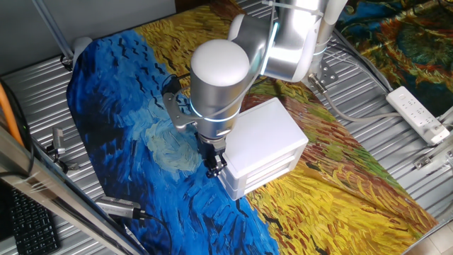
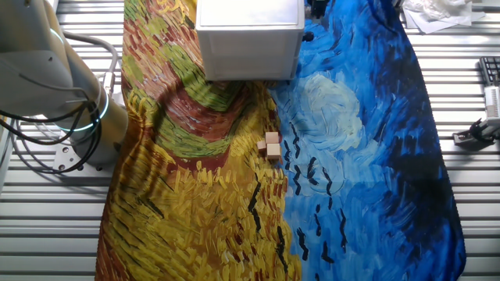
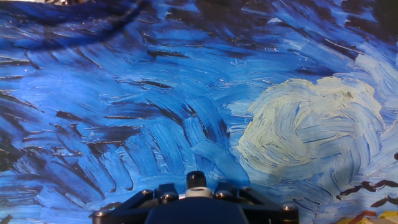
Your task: Take something out of a drawer
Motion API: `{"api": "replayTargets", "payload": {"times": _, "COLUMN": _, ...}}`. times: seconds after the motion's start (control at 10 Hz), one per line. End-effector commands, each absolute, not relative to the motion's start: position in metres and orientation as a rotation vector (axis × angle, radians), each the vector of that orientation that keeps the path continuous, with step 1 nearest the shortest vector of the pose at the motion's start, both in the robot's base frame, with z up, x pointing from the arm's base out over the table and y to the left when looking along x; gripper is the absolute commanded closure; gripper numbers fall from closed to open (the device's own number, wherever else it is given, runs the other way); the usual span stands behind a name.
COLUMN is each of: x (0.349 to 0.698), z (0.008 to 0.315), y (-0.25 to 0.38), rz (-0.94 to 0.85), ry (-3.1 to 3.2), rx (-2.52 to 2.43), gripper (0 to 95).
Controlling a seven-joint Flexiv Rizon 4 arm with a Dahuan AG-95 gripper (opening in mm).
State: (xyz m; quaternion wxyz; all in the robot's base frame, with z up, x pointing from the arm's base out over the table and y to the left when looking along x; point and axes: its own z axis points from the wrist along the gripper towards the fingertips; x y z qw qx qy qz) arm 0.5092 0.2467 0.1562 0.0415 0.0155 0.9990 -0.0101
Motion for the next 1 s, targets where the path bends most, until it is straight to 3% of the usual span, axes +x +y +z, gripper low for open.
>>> {"api": "replayTargets", "payload": {"times": 0.1, "x": 0.5092, "z": 0.1564, "y": 0.2467, "rz": -0.023, "ry": 3.056, "rx": 0.055, "gripper": 95.0}}
{"api": "replayTargets", "payload": {"times": 1.0, "x": 0.5097, "z": 0.1565, "y": 0.2466, "rz": -0.024, "ry": 3.038, "rx": 0.044, "gripper": 95.0}}
